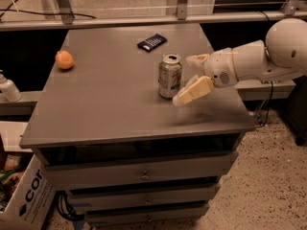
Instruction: Move 7up can near orange
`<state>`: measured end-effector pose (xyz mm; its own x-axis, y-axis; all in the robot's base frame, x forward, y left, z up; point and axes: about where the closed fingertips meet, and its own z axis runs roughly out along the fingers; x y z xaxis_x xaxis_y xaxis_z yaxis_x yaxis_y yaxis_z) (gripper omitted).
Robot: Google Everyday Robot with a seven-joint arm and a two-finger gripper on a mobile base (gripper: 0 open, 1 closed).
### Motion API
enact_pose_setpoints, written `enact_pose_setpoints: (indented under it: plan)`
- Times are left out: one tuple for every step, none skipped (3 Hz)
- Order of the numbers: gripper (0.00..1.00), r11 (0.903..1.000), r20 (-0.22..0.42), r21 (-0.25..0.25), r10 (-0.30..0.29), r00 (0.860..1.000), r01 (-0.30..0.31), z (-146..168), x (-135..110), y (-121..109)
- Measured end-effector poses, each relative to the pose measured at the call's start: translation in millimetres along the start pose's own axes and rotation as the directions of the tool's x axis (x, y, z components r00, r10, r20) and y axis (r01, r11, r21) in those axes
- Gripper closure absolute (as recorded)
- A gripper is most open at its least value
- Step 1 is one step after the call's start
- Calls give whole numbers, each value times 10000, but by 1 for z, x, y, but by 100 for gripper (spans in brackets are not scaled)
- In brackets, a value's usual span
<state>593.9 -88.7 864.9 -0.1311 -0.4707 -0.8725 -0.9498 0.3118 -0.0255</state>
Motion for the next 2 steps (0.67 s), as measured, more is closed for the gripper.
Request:
enact_pose_setpoints:
  plan:
    - [0, 9991, 820, -393, 192, 9965, -160, 14, -5, 0]
    - [0, 9997, 1733, -240, -36, 9849, 79, 23, -23, -10]
